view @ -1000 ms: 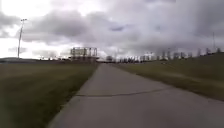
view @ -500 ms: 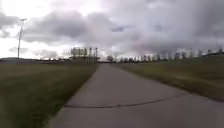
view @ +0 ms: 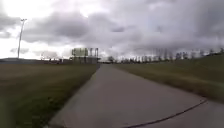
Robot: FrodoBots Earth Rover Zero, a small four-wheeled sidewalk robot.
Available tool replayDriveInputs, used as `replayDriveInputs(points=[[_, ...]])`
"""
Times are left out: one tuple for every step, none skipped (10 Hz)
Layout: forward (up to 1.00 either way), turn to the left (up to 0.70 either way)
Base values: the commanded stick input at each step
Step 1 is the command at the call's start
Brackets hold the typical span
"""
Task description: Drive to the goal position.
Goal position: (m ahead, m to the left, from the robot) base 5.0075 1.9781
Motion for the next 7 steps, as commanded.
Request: replayDriveInputs(points=[[1.00,0.01],[1.00,0.01],[1.00,0.01],[1.00,0.01],[1.00,0.01],[1.00,0.01],[1.00,0.01]])
